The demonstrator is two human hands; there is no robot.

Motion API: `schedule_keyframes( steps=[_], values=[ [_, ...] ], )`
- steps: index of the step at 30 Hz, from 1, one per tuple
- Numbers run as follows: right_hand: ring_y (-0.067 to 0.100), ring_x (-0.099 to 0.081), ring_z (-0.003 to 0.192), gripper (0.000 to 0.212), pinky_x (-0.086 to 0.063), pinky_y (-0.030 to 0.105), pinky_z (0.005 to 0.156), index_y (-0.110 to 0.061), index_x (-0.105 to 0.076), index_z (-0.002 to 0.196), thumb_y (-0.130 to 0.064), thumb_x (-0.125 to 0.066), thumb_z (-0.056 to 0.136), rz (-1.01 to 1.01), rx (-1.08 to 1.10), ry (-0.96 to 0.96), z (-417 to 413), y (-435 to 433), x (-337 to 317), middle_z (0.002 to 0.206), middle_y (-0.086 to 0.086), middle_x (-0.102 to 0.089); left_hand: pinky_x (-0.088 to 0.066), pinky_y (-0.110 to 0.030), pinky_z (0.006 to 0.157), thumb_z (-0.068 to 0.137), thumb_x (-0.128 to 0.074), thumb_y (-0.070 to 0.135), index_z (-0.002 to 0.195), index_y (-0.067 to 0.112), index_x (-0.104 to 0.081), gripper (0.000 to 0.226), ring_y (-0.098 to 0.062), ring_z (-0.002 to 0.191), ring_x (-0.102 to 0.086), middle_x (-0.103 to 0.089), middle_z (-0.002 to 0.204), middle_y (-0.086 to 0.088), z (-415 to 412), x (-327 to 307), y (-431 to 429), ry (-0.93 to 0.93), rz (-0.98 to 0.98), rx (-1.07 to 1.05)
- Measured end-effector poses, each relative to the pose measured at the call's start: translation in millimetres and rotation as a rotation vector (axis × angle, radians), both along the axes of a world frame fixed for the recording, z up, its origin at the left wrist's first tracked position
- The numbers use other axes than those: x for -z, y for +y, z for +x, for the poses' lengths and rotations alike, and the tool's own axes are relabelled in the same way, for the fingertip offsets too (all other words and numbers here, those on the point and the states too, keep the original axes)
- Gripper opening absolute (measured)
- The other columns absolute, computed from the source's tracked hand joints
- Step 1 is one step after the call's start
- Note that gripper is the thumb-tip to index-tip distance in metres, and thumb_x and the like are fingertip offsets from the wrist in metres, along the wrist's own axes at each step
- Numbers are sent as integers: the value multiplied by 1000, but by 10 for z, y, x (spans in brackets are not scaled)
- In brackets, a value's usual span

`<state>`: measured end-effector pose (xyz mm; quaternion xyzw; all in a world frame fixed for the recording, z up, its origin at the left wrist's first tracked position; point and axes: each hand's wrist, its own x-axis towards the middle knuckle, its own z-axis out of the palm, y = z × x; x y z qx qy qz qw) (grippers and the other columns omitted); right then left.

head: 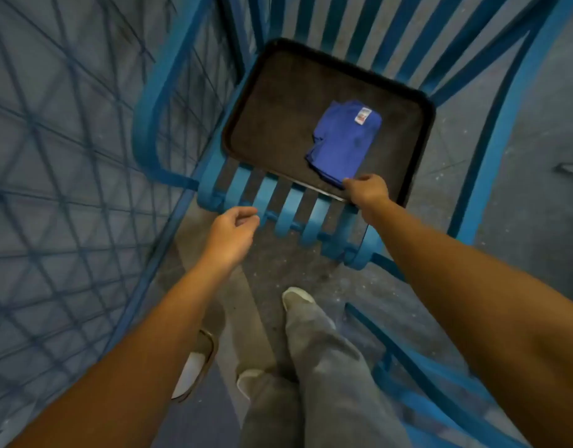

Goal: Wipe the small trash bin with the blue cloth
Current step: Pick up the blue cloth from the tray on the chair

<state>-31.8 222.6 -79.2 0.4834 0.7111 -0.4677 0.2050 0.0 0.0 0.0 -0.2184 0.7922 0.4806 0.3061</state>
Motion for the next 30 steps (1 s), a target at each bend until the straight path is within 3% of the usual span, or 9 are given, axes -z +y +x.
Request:
schedule_keyframes(
  steps=[2, 5, 11, 14, 18, 21, 25, 27, 30],
  values=[
    [24, -51, 80, 20, -41, 32, 73, 2, -59, 98, -15, -58, 87, -39, 77, 32, -127, -9, 101, 89, 12, -59, -44, -28, 92, 93, -50, 18, 121, 12, -55, 29, -14, 103, -54, -56, 109, -1, -57, 107, 13, -4, -19, 19],
    [28, -55, 103, 37, -50, 36, 89, 1, -51, 119, -14, -59, 87, -148, 231, 18, -333, -34, 304, 121, 13, -57, -45, -30, 96, 92, -51, 20, 120, 14, -56, 28, -14, 104, -54, -57, 109, 0, -112, 264, 25, -8, -24, 22],
    [21, -46, 93, 44, -40, 25, 77, -4, -43, 132, -12, -53, 89, -181, 366, 3, -501, -45, 561, 121, 7, -52, -47, -25, 88, 92, -51, 18, 118, 14, -57, 27, -10, 95, -55, -58, 102, 3, -198, 426, 66, 3, 0, 6],
    [22, -49, 86, 35, -41, 28, 71, -2, -51, 122, -13, -50, 89, -161, 350, 79, -475, -40, 534, 104, 7, -50, -43, -14, 70, 93, -50, 19, 118, 15, -56, 25, -5, 81, -54, -54, 87, 13, -187, 438, 85, -15, 26, -10],
    [16, -48, 75, 4, -37, 24, 56, -11, -50, 88, -11, -50, 84, -148, 274, 320, -482, -20, 262, 82, 1, -52, -41, -10, 64, 94, -49, 19, 119, 16, -55, 27, -1, 77, -52, -53, 88, 13, -213, 380, 93, 8, 41, -1],
    [14, -39, 67, 11, -31, 26, 55, -14, -42, 72, -12, -52, 76, -226, 193, 439, -465, -16, -35, 70, 0, -40, -42, -11, 68, 93, -49, 18, 119, 15, -56, 27, -8, 87, -55, -57, 107, 1, -278, 309, 82, 58, 50, -22],
    [24, -42, 76, 18, -35, 36, 66, -20, -39, 63, -17, -57, 59, -463, 114, 483, -391, -119, -361, 76, 4, -41, -40, -9, 66, 92, -50, 16, 118, 15, -58, 27, -5, 98, -50, -55, 108, 5, -341, 161, 65, 149, 42, -37],
    [19, -45, 67, 20, -37, 30, 58, -18, -38, 65, -6, -51, 73, -541, 19, 496, -343, -263, -509, 72, 2, -41, -41, -11, 75, 91, -53, 15, 115, 12, -59, 26, -7, 100, -53, -59, 112, 1, -358, 101, 25, 194, 53, -77],
    [11, -45, 60, 15, -35, 23, 50, -18, -44, 67, -5, -50, 65, -640, -136, 514, -248, -603, -736, 66, -1, -45, -46, -31, 97, 84, -60, 26, 112, 11, -62, 31, -20, 111, -58, -61, 120, -9, -327, 27, -124, 255, 76, -173]
  ],
)
